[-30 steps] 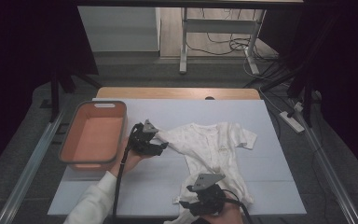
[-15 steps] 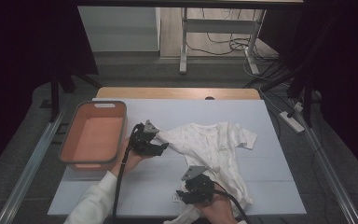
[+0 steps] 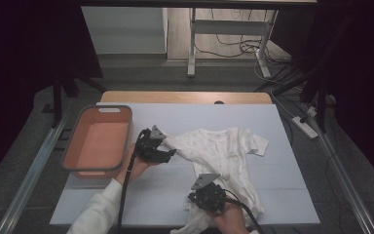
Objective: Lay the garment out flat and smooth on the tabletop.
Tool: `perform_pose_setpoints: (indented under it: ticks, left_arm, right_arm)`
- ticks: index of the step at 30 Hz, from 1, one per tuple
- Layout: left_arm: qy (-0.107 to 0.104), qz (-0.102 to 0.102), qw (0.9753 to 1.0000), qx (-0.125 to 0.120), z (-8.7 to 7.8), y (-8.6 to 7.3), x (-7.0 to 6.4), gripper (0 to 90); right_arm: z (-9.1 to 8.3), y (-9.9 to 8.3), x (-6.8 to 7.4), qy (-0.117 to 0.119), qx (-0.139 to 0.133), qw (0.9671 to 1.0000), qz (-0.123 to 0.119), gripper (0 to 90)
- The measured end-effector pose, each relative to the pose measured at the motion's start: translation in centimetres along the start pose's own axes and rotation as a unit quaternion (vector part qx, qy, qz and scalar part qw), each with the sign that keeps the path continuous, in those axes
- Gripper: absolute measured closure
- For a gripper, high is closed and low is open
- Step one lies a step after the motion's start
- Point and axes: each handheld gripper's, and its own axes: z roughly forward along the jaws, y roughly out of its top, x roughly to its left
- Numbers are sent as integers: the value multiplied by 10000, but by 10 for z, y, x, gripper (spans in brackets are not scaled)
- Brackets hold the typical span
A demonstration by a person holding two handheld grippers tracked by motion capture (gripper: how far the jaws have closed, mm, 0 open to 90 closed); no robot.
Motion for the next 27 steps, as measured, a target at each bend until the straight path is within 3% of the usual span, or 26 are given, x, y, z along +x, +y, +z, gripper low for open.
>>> perform_pose_setpoints:
  ticks: [2, 6, 12, 17, 24, 26, 27]
  left_arm:
    - [-2, -10, 10000, -6, 0, 0, 0, 308]
    - [4, -17, 10000, -15, 0, 0, 1, 308]
    - [15, -8, 10000, -15, -1, 0, 1, 308]
    - [14, -15, 10000, -5, 0, 0, 1, 308]
    - [12, -10, 10000, 2, 0, 0, 0, 308]
    - [10, -10, 10000, 7, 0, 0, 1, 308]
    - [11, -8, 10000, 9, 0, 0, 1, 308]
  right_arm:
    - [-2, 1, 5, 199, -56, 9998, 33, 887]
    - [-6, 3, 26, 512, -209, 9981, -255, 888]
    - [-4, 4, 45, 808, -163, 9952, -527, 887]
    - [-6, 6, 49, 976, -295, 9930, -600, 885]
    - [-7, 5, 48, 969, -402, 9929, -569, 869]
    - [-6, 6, 47, 1015, -446, 9923, -551, 806]
    - [-5, 6, 48, 1047, -432, 9922, -529, 732]
